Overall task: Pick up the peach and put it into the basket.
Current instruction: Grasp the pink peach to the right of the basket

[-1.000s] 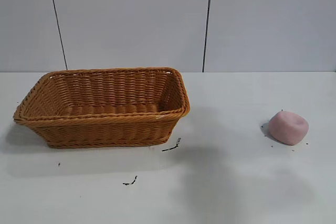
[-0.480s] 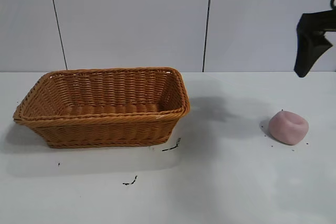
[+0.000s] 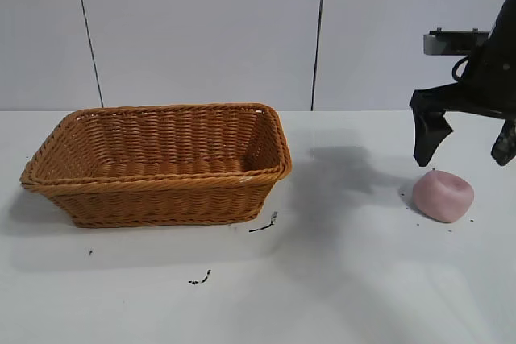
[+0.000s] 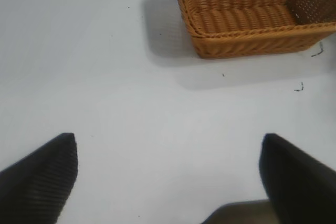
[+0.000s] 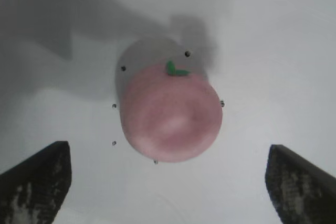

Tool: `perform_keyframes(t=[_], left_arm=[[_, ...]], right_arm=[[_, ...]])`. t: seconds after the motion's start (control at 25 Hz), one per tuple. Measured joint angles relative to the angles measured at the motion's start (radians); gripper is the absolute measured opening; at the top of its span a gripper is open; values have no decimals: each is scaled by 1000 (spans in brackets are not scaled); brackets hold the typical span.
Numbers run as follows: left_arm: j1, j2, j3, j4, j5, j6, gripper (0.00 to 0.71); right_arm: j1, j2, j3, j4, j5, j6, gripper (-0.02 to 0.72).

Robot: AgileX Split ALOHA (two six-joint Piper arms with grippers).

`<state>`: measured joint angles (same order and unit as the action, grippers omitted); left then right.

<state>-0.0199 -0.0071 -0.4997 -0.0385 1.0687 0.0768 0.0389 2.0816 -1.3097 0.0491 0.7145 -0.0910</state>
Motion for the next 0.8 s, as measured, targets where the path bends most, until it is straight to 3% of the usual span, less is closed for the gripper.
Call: perform_keyframes(t=[0.16,0.2,0.24,0.4,0.44,0.6,0.8], left_arm=[[0,0,0,0,0,0,692],[0,0,0,0,0,0,692],[0,0,0,0,0,0,692],[0,0,0,0,0,0,692],[0,0,0,0,0,0,692],[0,0,0,0,0,0,692],[0,0,0,0,0,0,692]], right_arm=[[0,11,0,-1,-2,0,689],[0,11,0,-2,-2,0,657],[0,11,0,-3,-3,0,596],[0,11,0,-7,-3,1,159],[0,8,-1,-11,-1,1,105],[0,-19,-23,-34,34,1,38],[0,-60,-178,-42,174,1,26]])
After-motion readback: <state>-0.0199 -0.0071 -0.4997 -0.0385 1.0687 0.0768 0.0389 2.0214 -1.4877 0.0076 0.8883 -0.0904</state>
